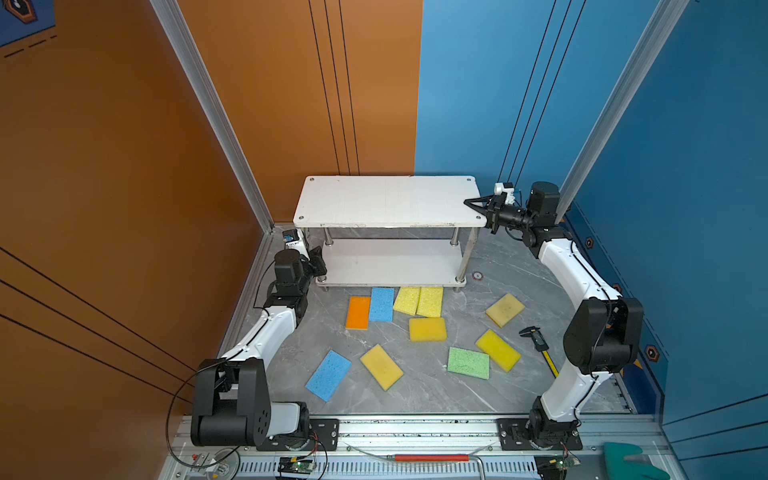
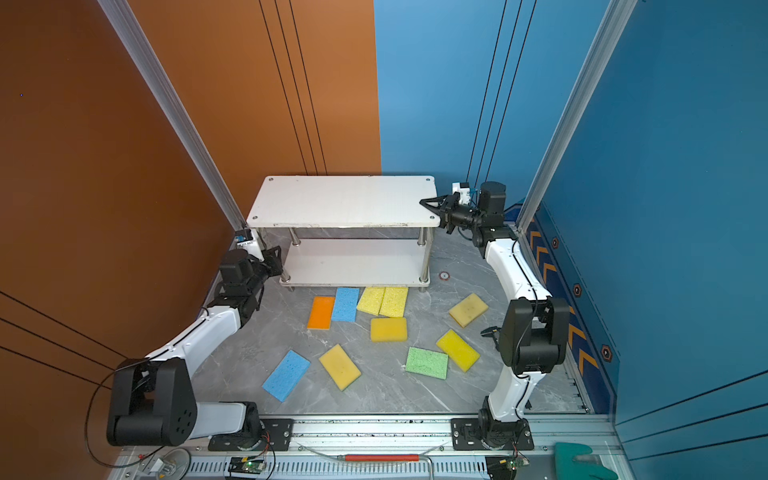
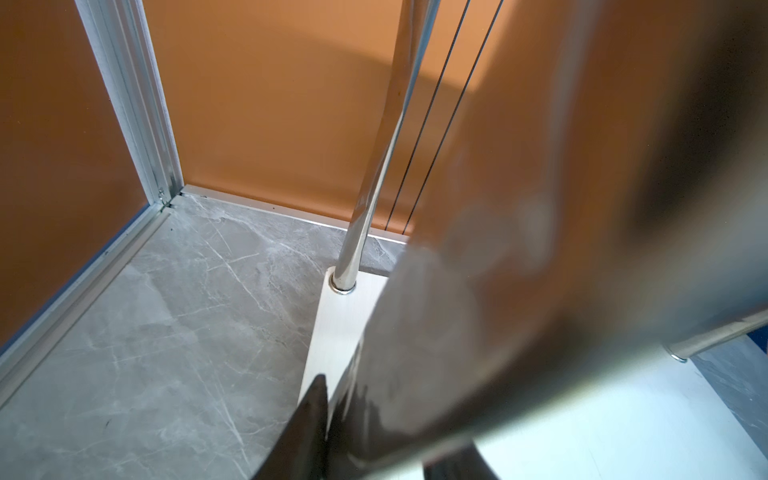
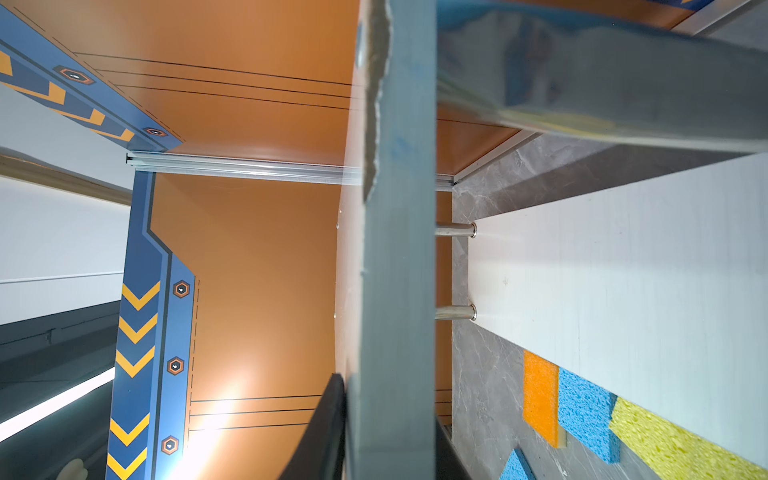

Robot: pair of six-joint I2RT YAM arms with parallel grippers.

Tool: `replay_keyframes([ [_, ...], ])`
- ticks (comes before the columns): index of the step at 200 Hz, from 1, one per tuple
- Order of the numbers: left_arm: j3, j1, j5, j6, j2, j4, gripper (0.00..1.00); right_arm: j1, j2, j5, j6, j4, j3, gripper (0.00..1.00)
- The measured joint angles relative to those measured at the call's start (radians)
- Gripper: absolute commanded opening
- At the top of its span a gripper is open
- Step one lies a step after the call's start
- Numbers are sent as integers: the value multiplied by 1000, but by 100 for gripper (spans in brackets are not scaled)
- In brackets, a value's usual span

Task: Place and organize the cleaning sponges onto the shelf
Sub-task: 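Grip the shelf top with both grippers and pull it nearer the robot, then release the shelf and lower both grippers toward the sponges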

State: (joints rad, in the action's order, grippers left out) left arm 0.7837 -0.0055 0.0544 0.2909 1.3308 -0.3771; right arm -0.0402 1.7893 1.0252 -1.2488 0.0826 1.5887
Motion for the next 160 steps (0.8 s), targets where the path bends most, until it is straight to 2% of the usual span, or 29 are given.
replay_keyframes([
  [9, -2, -2, 6, 15, -18, 14, 57, 1, 0, -7, 27, -16, 1, 47],
  [21, -9, -4, 22, 31, -50, 35, 70, 3, -1, -16, 63, -47, 2, 55],
  [27, -14, -6, 27, 32, -69, 48, 74, 4, -4, -24, 77, -60, 2, 57],
  [41, -27, -9, 49, 58, -131, 82, 79, 13, -21, -43, 113, -83, -13, 62],
  [57, -39, -14, 66, 81, -209, 130, 84, 24, -60, -65, 148, -103, -51, 63],
  [61, -42, -16, 69, 83, -230, 145, 90, 29, -76, -76, 159, -113, -64, 64],
  [76, -57, -16, 79, 106, -302, 198, 95, 47, -127, -106, 210, -168, -92, 64],
  [124, -65, -42, 154, 185, -421, 392, 98, 64, -346, -246, 412, -350, -217, 65],
  [126, -65, -47, 162, 190, -422, 398, 100, 63, -362, -253, 426, -362, -225, 65],
  [160, -86, -148, 271, 302, -410, 452, 98, 14, -593, -404, 592, -582, -371, 65],
])
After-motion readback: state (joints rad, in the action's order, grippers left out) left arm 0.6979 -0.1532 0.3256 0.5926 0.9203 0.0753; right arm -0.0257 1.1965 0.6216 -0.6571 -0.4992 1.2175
